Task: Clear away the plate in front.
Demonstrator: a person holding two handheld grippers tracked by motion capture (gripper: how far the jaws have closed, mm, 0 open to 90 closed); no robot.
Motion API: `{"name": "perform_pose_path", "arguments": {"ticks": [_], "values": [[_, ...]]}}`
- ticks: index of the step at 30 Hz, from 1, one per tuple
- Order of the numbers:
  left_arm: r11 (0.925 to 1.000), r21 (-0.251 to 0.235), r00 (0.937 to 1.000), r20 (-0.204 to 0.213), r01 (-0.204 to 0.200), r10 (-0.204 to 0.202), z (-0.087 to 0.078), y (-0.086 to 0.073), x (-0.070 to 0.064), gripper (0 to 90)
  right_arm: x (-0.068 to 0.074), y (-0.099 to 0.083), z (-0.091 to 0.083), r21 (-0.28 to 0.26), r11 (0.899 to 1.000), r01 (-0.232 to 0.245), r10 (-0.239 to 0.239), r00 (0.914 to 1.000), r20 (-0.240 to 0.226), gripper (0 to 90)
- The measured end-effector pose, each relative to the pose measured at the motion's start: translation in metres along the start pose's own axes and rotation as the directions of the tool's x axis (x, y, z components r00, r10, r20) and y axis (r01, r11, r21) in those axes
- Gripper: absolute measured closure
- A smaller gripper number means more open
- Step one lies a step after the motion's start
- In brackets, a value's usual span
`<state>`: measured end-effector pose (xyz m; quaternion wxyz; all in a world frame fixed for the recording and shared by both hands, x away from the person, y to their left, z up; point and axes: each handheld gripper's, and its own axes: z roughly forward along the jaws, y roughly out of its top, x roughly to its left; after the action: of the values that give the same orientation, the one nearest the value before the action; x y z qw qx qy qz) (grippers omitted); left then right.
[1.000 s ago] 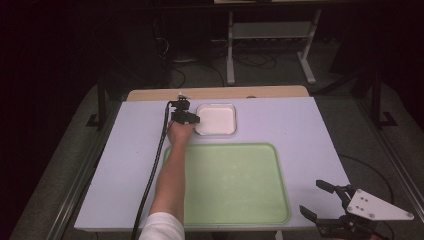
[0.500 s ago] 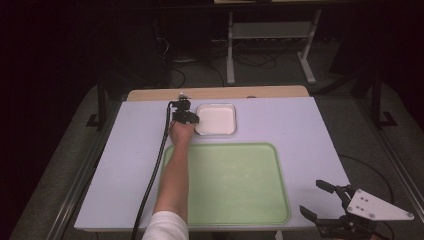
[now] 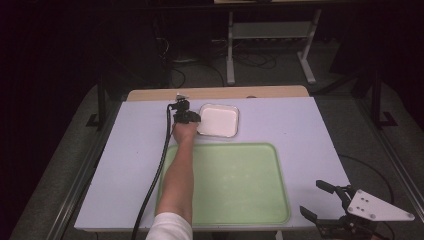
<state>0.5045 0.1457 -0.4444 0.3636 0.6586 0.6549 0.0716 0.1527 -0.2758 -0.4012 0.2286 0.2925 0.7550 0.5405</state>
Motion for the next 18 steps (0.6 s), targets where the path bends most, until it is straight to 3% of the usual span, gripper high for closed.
{"name": "perform_pose_path", "arguments": {"ticks": [8,18], "values": [[0.9990,-0.028,0.9991,0.026,0.036,-0.035,-0.007,0.001,0.006,88.8,0.001,0.001,0.003,0.001,1.000,0.001,-0.001,1.0000,-0.005,13.9],[0.9962,-0.071,0.9972,0.058,0.052,-0.048,-0.024,0.005,0.007,88.8,-0.002,0.000,0.002,-0.001,1.000,-0.006,0.006,1.0000,0.000,13.9]]}}
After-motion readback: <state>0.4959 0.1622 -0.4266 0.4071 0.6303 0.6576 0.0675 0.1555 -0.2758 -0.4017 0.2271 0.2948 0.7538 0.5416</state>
